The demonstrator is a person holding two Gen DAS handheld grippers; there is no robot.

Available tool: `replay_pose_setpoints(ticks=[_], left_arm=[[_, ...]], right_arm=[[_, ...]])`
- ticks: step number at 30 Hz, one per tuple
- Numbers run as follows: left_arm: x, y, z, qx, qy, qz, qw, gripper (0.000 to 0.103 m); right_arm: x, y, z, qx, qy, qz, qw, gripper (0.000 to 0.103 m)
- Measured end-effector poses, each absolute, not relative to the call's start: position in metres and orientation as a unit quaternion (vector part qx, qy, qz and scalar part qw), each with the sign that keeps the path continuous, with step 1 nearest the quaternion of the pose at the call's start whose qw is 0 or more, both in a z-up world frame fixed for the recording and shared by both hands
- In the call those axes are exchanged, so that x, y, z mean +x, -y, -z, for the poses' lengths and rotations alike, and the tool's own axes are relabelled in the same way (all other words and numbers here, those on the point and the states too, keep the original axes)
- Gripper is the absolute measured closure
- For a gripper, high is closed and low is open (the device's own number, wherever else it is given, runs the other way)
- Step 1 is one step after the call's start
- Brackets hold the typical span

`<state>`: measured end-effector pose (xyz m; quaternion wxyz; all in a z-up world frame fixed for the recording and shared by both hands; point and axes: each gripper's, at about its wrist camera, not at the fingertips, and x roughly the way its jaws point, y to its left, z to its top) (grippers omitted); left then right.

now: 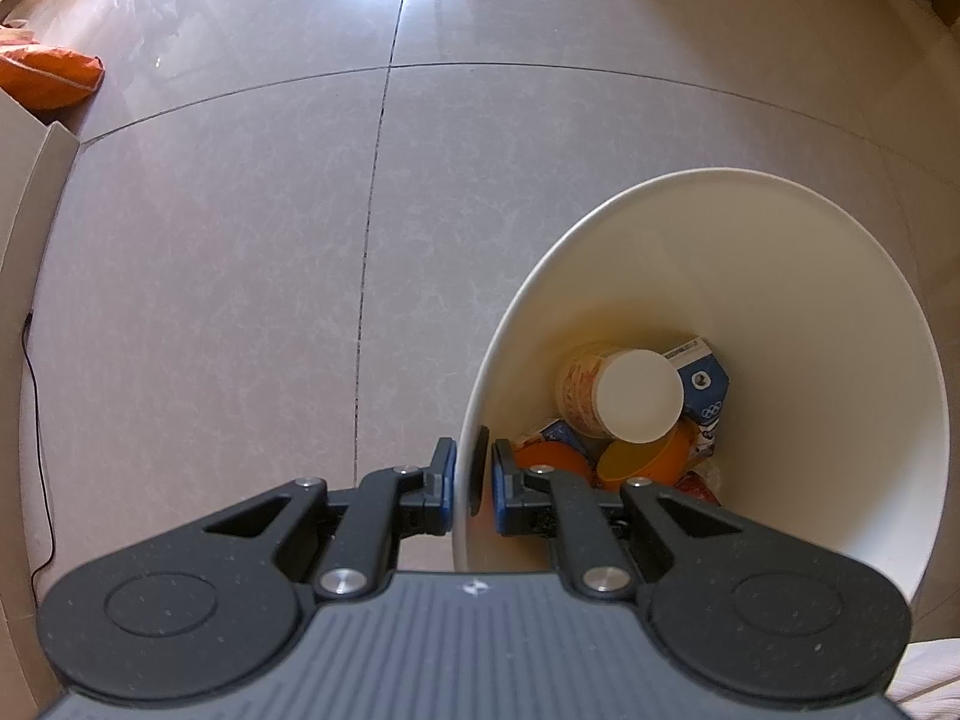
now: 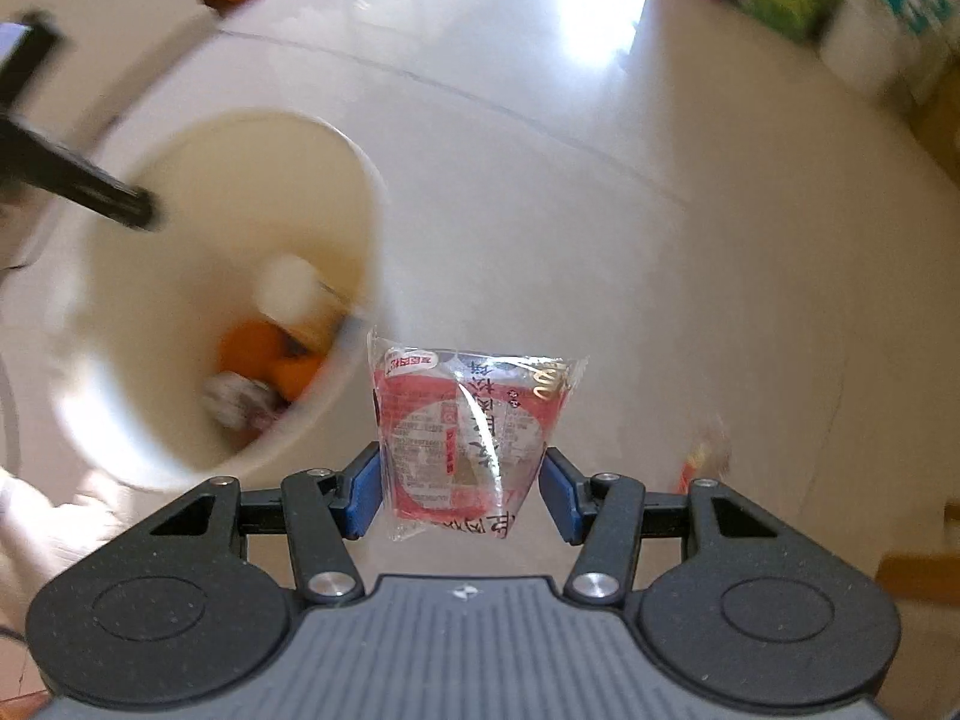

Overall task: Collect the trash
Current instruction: 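Carry the wrapper over the bin and release it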

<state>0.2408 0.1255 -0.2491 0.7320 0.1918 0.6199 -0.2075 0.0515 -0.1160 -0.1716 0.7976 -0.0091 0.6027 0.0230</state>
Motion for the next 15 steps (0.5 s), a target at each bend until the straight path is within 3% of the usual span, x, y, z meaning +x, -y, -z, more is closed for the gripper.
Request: replay_pose_setpoints(ticks=[9, 11, 13, 15], left_arm=[[0.239, -0.123, 0.251, 0.193, -0.619, 0.205, 0.733, 0.093], [0.239, -0.123, 0.251, 0.193, -0.619, 0.205, 0.733, 0.093], [0.239, -0.124, 0.251, 0.194, -0.618, 0.206, 0.733, 0.093], [0.238, -0.124, 0.251, 0.193, -0.618, 0.205, 0.734, 0.093]], right_arm=[[0.078, 0.047, 0.149, -0.016, -0.569, -0.113, 0.815, 0.041], [0.081, 0.043, 0.158, -0.021, -0.563, -0.126, 0.817, 0.018], [0.08, 0.029, 0.148, -0.03, -0.553, -0.124, 0.824, 0.005], [0.079, 0.027, 0.147, -0.036, -0.544, -0.124, 0.829, 0.003]])
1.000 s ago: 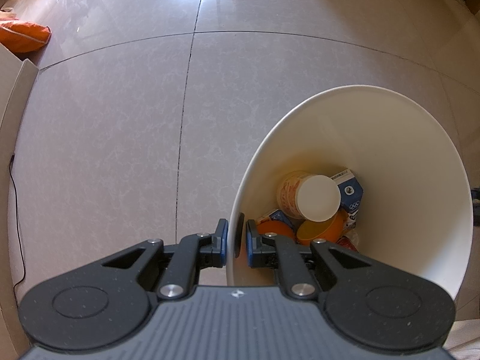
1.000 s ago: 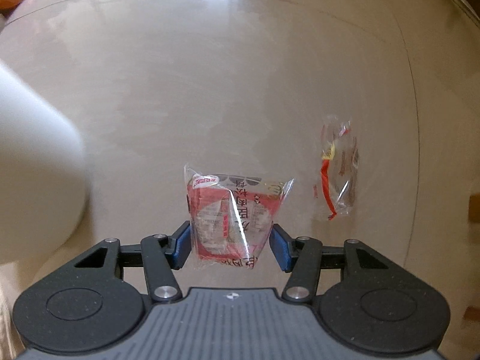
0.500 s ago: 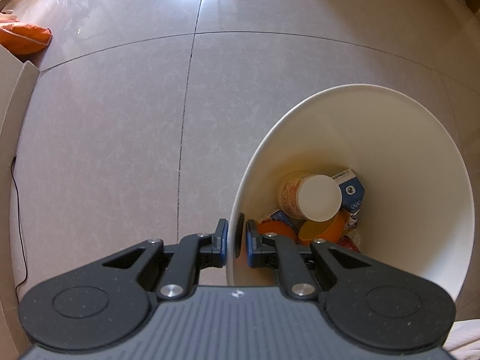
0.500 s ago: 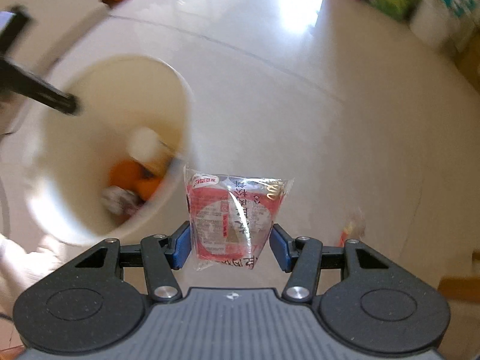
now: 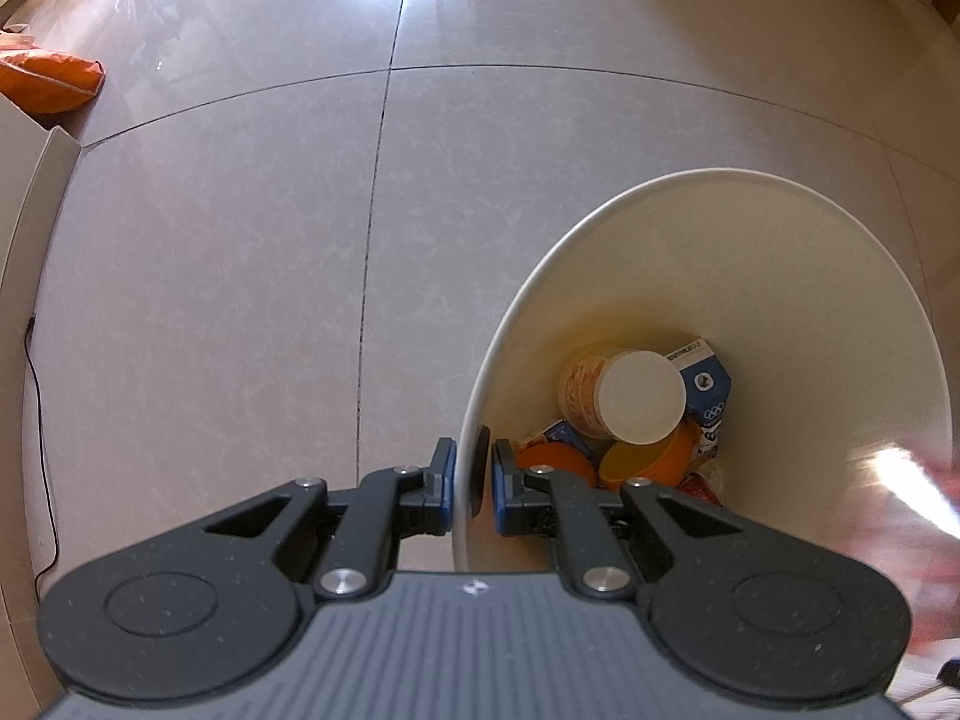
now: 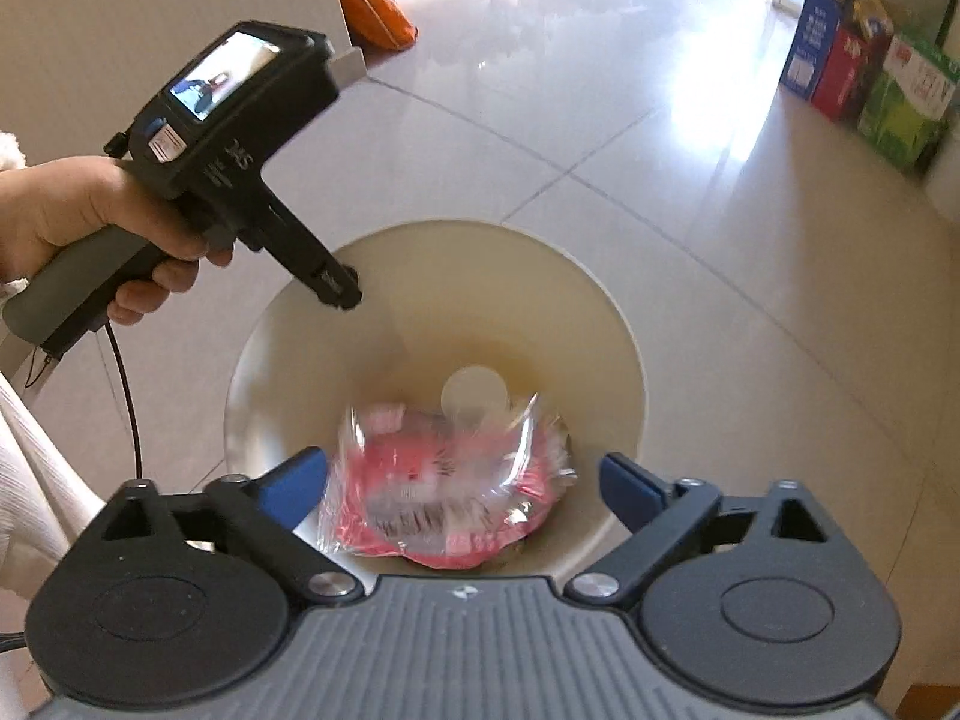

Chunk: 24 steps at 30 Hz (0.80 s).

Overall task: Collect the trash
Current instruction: 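Carry the wrapper over the bin and release it, then move the open right gripper down onto the clear wrapper with red strip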

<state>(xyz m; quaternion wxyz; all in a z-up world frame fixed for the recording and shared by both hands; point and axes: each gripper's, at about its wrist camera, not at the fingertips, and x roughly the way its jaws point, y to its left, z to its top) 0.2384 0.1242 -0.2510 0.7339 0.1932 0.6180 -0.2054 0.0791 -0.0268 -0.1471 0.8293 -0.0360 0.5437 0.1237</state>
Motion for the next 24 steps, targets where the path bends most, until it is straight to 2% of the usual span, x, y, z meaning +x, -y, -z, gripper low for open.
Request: replay_pose_setpoints(ticks=[17, 24], left_arm=[[0.238, -0.124, 0.25, 0.195, -0.617, 0.205, 0.734, 0.093], [0.238, -0.125, 0.251, 0.195, -0.617, 0.206, 0.734, 0.093]], right_arm=[[0.071, 0.108, 0.152, 0.019, -0.518, -0.018, 0.855, 0.0], [0.064, 0.194, 0.194, 0.069, -0.522, 0.103, 0.844, 0.0]])
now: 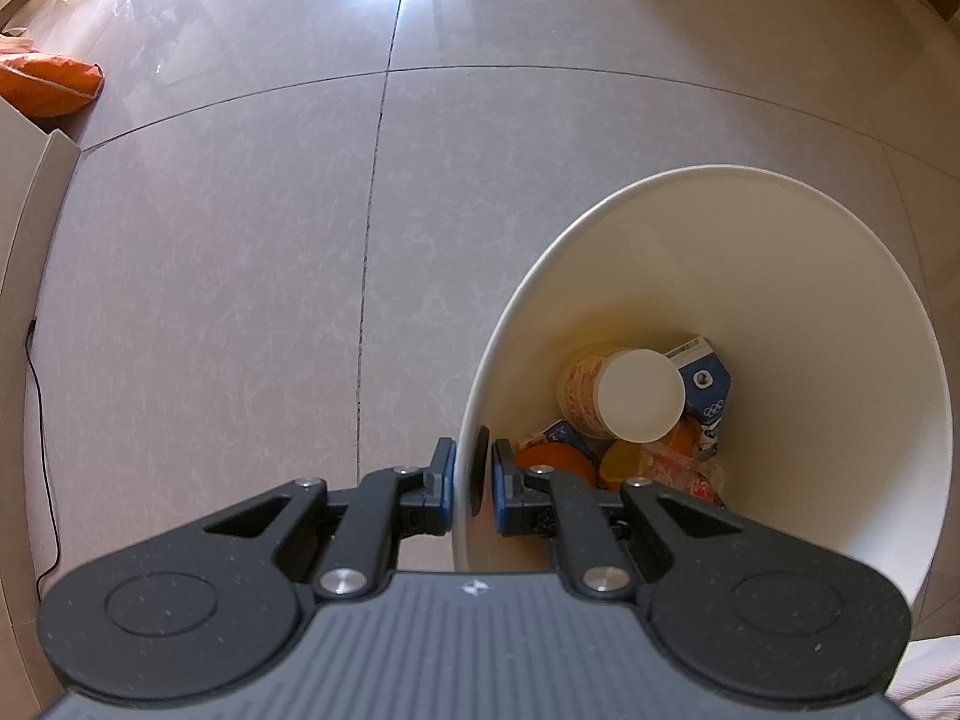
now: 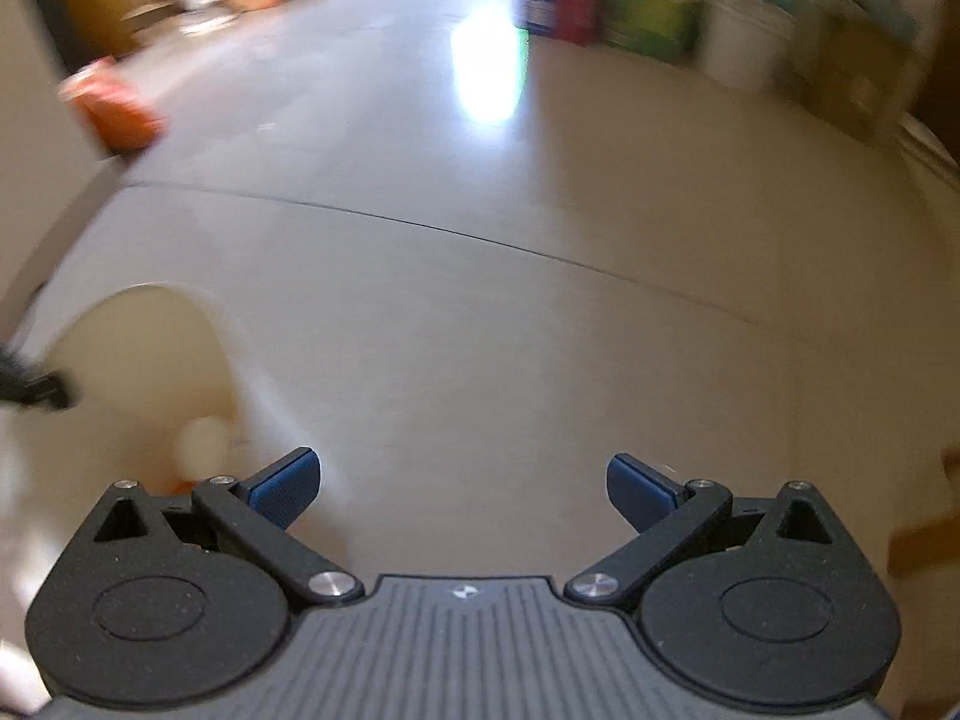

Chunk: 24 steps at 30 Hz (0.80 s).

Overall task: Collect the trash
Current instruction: 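Move the open right gripper down onto the clear wrapper with red strip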

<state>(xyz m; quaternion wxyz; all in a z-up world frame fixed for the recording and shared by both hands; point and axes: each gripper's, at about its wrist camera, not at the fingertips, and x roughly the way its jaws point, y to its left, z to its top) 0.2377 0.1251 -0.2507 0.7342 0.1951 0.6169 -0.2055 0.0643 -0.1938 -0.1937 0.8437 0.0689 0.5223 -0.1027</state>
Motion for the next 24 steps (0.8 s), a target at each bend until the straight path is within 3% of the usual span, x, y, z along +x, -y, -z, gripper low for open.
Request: replay_pose_setpoints(ticks=[16, 24], left_arm=[[0.238, -0.126, 0.251, 0.186, -0.62, 0.209, 0.734, 0.093], [0.242, -0.129, 0.249, 0.176, -0.625, 0.21, 0.731, 0.093]], right_arm=[[0.047, 0.331, 0.36, 0.167, -0.556, 0.248, 0.776, 0.0], [0.045, 0.36, 0.431, 0.211, -0.573, 0.279, 0.741, 0.008]])
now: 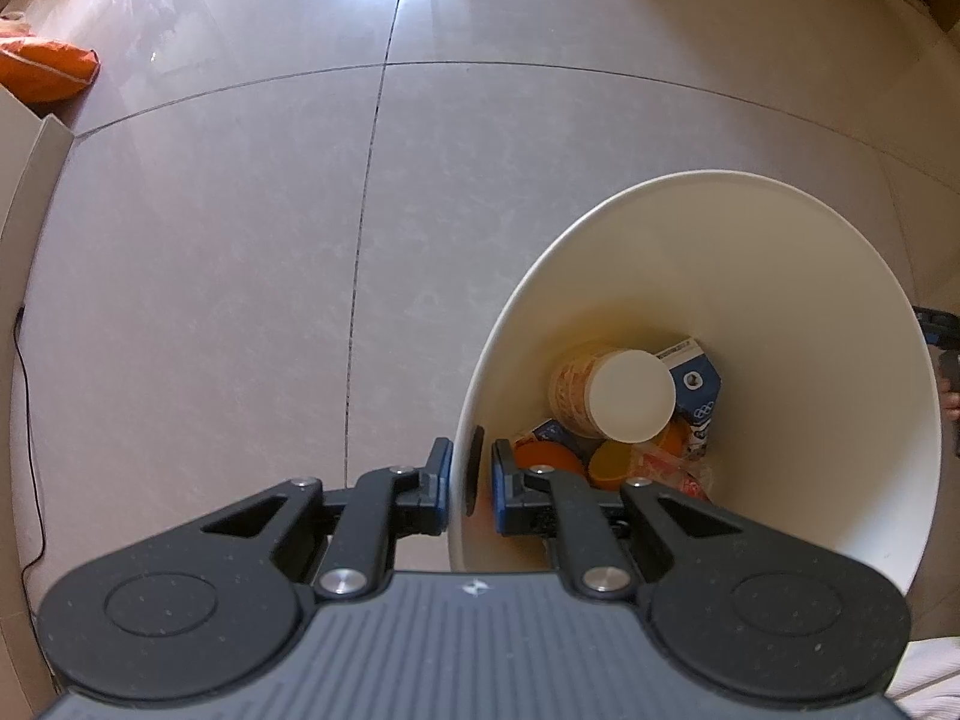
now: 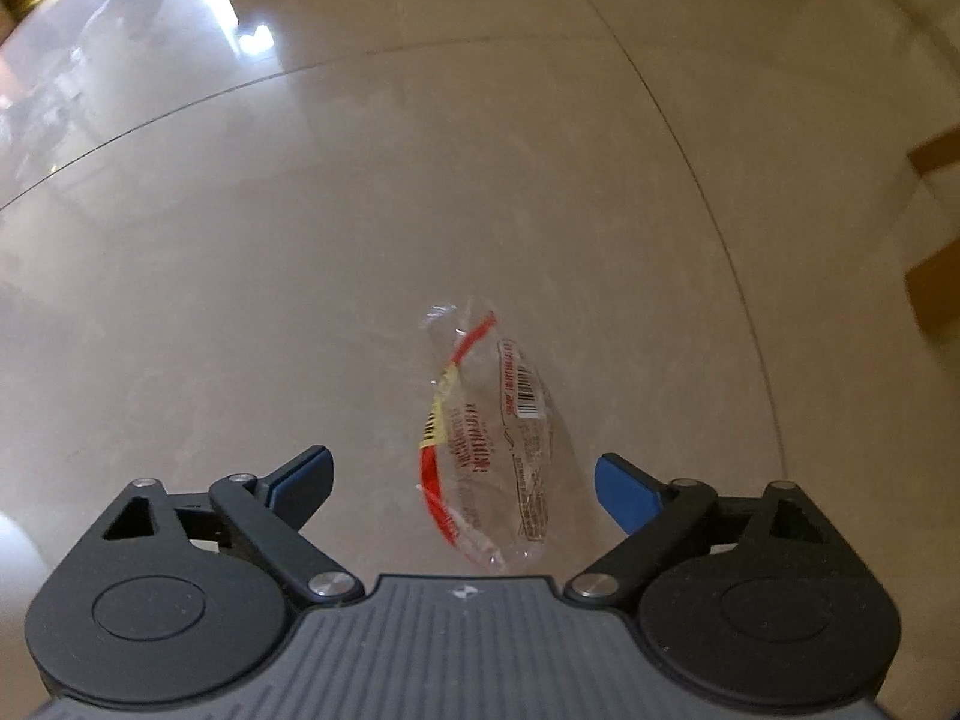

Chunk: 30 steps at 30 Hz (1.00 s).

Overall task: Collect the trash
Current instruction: 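Move the open right gripper down onto the clear wrapper with red strip, then close the right gripper on the clear wrapper and lift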

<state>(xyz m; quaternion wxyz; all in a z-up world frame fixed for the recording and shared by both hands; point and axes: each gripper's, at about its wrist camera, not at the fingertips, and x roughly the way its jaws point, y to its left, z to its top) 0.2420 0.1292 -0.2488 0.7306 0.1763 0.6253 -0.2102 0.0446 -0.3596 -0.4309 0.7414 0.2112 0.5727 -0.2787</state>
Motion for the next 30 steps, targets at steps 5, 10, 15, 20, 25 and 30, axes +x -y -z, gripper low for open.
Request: replay_pose_setpoints(ticks=[5, 10, 15, 20, 25, 30], left_arm=[[0.243, -0.129, 0.248, 0.177, -0.626, 0.211, 0.73, 0.093], [0.245, -0.131, 0.247, 0.173, -0.628, 0.212, 0.729, 0.093], [0.245, -0.131, 0.247, 0.174, -0.627, 0.213, 0.729, 0.093], [0.244, -0.13, 0.247, 0.175, -0.627, 0.213, 0.729, 0.093], [0.244, -0.13, 0.247, 0.176, -0.627, 0.213, 0.729, 0.093], [0.244, -0.13, 0.246, 0.176, -0.627, 0.213, 0.729, 0.093]], right_arm=[[0.052, 0.37, 0.455, 0.217, -0.576, 0.287, 0.734, 0.013], [0.051, 0.376, 0.464, 0.21, -0.582, 0.293, 0.729, 0.016], [0.053, 0.386, 0.475, 0.226, -0.582, 0.298, 0.722, 0.02], [0.052, 0.384, 0.48, 0.229, -0.593, 0.289, 0.716, 0.041], [0.053, 0.383, 0.48, 0.23, -0.595, 0.281, 0.717, 0.05], [0.061, 0.386, 0.473, 0.217, -0.604, 0.273, 0.717, 0.053]])
